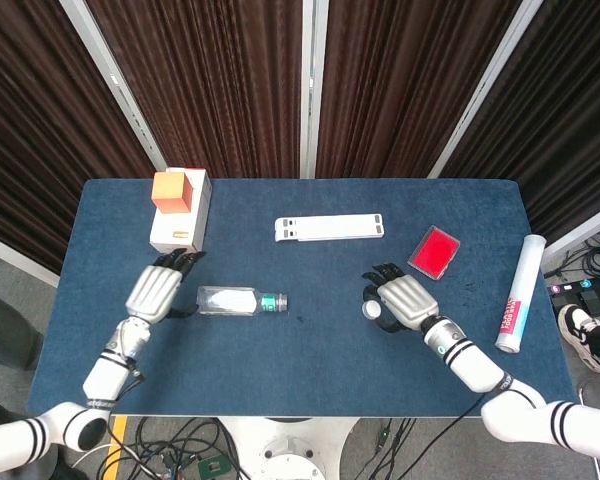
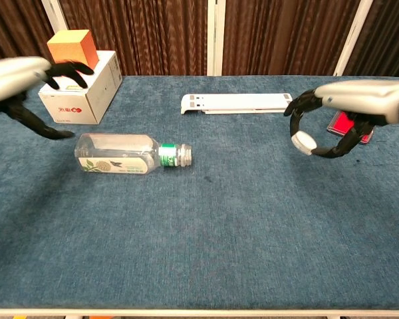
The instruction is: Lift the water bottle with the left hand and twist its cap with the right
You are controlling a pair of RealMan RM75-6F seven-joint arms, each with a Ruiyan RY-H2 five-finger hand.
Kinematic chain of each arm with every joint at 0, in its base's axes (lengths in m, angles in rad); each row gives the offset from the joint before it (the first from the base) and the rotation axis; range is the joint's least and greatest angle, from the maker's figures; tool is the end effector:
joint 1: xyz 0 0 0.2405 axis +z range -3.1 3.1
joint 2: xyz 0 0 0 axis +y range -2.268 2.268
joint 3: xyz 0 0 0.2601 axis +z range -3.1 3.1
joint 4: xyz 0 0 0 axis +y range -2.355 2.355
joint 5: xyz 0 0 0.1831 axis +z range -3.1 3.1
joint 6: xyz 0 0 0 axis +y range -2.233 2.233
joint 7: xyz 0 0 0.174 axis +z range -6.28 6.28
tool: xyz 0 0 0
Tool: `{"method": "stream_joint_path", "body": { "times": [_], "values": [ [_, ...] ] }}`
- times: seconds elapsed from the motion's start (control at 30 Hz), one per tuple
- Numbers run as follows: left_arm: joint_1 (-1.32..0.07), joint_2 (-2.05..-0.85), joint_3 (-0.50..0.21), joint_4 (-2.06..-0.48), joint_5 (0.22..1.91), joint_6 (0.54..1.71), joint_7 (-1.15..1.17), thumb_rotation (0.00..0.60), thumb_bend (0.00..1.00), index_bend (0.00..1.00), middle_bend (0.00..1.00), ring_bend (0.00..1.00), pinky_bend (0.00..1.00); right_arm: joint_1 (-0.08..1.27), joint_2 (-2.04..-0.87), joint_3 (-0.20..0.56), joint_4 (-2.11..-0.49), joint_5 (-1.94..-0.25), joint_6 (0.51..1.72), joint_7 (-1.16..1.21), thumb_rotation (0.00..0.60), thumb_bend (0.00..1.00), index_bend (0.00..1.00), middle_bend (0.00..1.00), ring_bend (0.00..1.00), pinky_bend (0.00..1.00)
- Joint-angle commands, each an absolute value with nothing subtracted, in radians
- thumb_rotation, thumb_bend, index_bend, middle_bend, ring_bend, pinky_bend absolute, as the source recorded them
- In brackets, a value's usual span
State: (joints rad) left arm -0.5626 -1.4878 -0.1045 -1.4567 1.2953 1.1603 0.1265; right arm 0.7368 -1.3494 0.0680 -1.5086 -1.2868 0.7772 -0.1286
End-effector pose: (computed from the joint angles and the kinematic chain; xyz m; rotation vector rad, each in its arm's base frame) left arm -0.2007 0.3374 0.0402 -1.6947 -0.9787 -1.0403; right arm -0.1821 -0.3509 0.0208 2.0852 -0.9770 0.7533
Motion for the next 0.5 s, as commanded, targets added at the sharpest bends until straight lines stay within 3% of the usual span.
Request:
{"method": "stream_joint_path", "body": {
  "times": [0.03, 0.2, 0.37, 0.5],
  "values": [
    [-0.519, -1.446, -0.102, -1.483, 1.317, 1.210, 0.083, 0.600, 0.18, 0.11, 0.17, 0.09, 0.21, 0.752, -1.416, 0.063, -1.439, -1.253, 0.762, -0.178, 0.600, 0.33, 0.34, 0.10, 0.00, 0.00],
    [-0.482, -1.403, -0.100, -1.487, 1.303, 1.222, 0.037, 0.600, 0.18, 0.11, 0.17, 0.09, 0.21, 0.755, -1.477, 0.059, -1.368, -1.208, 0.749, -0.219, 0.600, 0.33, 0.30, 0.09, 0.00, 0.00],
    [-0.436, -1.349, -0.104, -1.487, 1.279, 1.248, 0.006, 0.600, 0.17, 0.11, 0.17, 0.09, 0.21, 0.737, -1.466, 0.057, -1.357, -1.180, 0.765, -0.231, 0.600, 0.32, 0.04, 0.04, 0.00, 0.00],
    [-0.391, -1.301, -0.107, -1.468, 1.261, 1.274, -0.040, 0.600, 0.17, 0.12, 0.17, 0.09, 0.21, 0.681, -1.378, 0.067, -1.413, -1.190, 0.861, -0.199, 0.600, 0.32, 0.00, 0.04, 0.00, 0.00]
  ]
}}
